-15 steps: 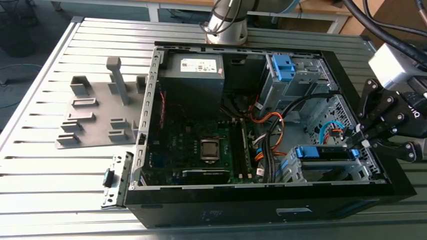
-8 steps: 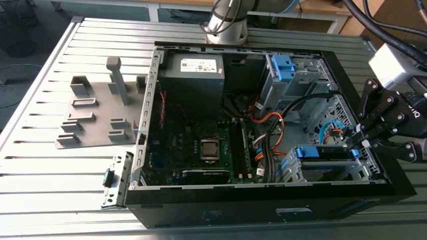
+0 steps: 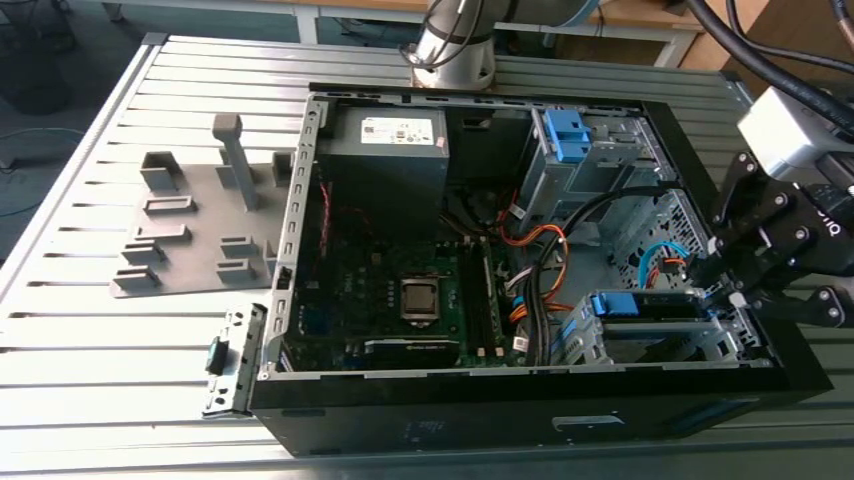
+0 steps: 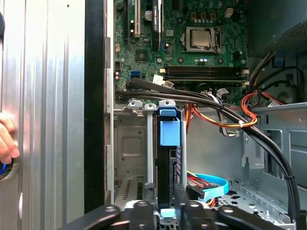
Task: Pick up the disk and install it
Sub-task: 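Insert the first disk wire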
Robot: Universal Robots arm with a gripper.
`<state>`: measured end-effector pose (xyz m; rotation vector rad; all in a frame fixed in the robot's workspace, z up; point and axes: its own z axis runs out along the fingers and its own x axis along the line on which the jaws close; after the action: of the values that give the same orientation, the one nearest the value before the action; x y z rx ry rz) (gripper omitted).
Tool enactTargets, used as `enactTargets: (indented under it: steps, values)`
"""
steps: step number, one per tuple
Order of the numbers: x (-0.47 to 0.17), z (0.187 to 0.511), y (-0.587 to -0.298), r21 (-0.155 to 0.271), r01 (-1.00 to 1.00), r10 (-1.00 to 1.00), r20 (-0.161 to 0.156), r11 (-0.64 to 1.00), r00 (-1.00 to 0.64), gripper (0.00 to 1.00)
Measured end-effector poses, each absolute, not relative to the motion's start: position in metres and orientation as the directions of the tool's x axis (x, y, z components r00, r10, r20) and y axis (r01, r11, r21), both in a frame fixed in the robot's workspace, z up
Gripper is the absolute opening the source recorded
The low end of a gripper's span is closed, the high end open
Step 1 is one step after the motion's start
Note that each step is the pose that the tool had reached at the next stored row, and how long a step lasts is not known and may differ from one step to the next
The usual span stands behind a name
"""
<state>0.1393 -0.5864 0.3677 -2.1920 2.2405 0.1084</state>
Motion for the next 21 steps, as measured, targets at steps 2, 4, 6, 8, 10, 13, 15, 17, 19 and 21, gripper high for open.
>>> enactTargets:
  steps: [2, 4, 6, 8, 10, 13, 15, 17, 19, 21]
  values:
    - [0.139, 0.368, -0.586, 0.046, -0.999, -0.998, -0.052, 0.021, -0.023, 0.35]
    - [0.139, 0.368, -0.586, 0.046, -0.999, -0.998, -0.052, 0.021, -0.023, 0.47]
    - [0.14, 0.368, -0.586, 0.046, -0.999, -0.998, -0.052, 0.021, -0.023, 0.47]
    - [0.14, 0.367, -0.586, 0.046, -0.999, -0.998, -0.052, 0.02, -0.023, 0.47]
    - [0.143, 0.365, -0.586, 0.046, -0.999, -0.998, -0.052, 0.021, -0.023, 0.47]
    - [0.149, 0.359, -0.586, 0.046, -0.999, -0.998, -0.05, 0.021, -0.023, 0.47]
    - [0.152, 0.356, -0.585, 0.046, -0.999, -0.999, -0.049, 0.02, -0.023, 0.47]
    - [0.155, 0.353, -0.583, 0.046, -0.999, -0.999, -0.048, 0.02, -0.022, 0.47]
    - [0.156, 0.35, -0.58, 0.046, -0.999, -0.999, -0.048, 0.019, -0.022, 0.47]
    - [0.157, 0.348, -0.576, 0.046, -0.999, -0.999, -0.048, 0.019, -0.021, 0.47]
